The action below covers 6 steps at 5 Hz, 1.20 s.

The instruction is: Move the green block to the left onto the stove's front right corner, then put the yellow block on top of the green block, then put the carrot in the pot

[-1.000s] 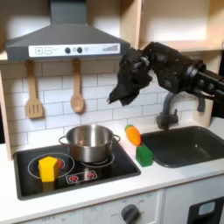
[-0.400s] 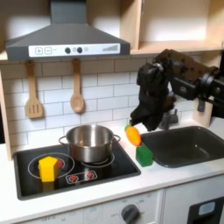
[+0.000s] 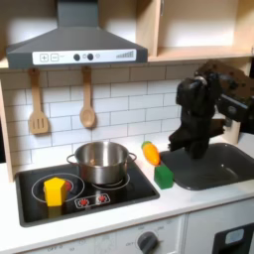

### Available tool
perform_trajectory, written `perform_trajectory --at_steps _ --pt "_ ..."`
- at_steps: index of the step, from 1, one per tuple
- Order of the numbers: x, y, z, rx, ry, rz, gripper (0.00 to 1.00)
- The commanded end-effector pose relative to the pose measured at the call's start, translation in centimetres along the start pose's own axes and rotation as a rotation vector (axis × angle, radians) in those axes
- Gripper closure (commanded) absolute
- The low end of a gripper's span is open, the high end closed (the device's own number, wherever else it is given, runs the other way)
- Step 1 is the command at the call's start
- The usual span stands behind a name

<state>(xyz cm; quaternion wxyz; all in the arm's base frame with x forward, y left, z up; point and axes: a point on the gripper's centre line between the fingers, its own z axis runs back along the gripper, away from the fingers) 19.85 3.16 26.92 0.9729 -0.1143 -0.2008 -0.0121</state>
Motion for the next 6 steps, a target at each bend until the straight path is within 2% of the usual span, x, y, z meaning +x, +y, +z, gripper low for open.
perform_trajectory --at_steps 1,3,4,5,6 --pt "-3.6 -1.9 0.8 0.012 0.075 -0.165 1.00" --pt "-6.2 -2.4 1.3 0.046 0.108 -0.265 1.00" --pt "-6.8 -2.6 1.3 0.049 0.104 -0.276 1.00" --pt "-6.6 -2.5 1.6 0.049 0.095 -0.258 0.00" --pt "-6.8 -2.6 1.3 0.043 0.109 -0.274 0.00"
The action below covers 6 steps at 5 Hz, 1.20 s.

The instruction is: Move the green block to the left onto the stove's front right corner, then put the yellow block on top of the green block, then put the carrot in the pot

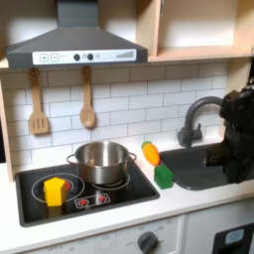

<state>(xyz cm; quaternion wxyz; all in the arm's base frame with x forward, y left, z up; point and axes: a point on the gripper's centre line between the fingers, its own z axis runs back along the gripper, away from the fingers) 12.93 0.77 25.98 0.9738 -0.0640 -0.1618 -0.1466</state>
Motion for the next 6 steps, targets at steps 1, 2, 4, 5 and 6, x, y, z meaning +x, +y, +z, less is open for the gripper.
perform_trajectory --at_steps 1,2,4,5,6 --pt "-0.05 -0.03 -0.03 -0.003 0.003 0.002 0.00" --pt "-0.06 -0.03 0.03 0.000 0.001 0.001 0.00" --pt "0.22 -0.04 0.10 -0.048 -0.011 0.018 0.00" --pt "0.57 0.08 0.08 -0.024 0.011 -0.067 0.00" --pt "0.88 0.49 0.06 -0.016 0.019 -0.094 0.00"
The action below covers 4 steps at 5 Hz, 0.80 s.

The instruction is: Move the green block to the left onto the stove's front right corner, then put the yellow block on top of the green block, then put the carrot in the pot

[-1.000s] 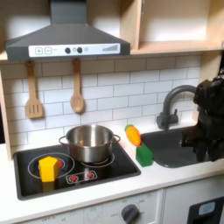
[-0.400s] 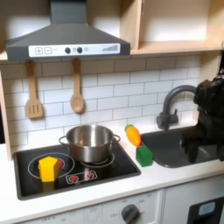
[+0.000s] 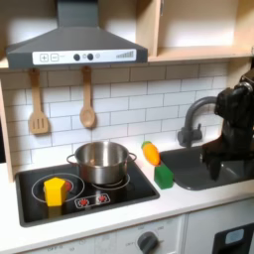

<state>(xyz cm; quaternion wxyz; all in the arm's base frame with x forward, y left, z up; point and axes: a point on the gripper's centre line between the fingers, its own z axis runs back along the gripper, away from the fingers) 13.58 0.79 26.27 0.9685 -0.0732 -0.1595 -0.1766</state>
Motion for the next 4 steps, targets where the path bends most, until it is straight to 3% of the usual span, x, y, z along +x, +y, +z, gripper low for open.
perform_trajectory --at_steps 1,2,4 --pt "0.3 1.1 -0.1 0.006 0.029 -0.053 0.00" --pt "0.4 1.0 -0.5 -0.063 0.049 -0.120 0.00" --pt "0.6 0.0 -0.8 -0.140 0.055 -0.272 0.00"
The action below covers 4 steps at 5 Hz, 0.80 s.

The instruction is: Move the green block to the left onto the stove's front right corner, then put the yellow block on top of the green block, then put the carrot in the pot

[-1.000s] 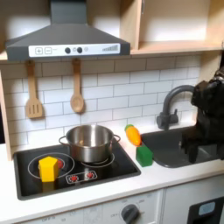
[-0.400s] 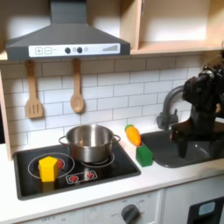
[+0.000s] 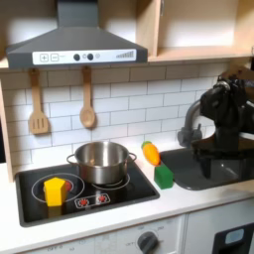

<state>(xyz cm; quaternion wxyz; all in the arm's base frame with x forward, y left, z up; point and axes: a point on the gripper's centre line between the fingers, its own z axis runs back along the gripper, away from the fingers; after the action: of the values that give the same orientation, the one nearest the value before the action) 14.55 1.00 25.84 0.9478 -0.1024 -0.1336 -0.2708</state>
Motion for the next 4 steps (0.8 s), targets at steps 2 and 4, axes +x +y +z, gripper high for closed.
perform_trajectory --at_steps 2,4 --pt "0.13 -1.34 0.45 0.168 -0.030 -0.096 0.00" --pt "0.99 -0.52 -0.20 0.350 -0.074 0.270 0.00"
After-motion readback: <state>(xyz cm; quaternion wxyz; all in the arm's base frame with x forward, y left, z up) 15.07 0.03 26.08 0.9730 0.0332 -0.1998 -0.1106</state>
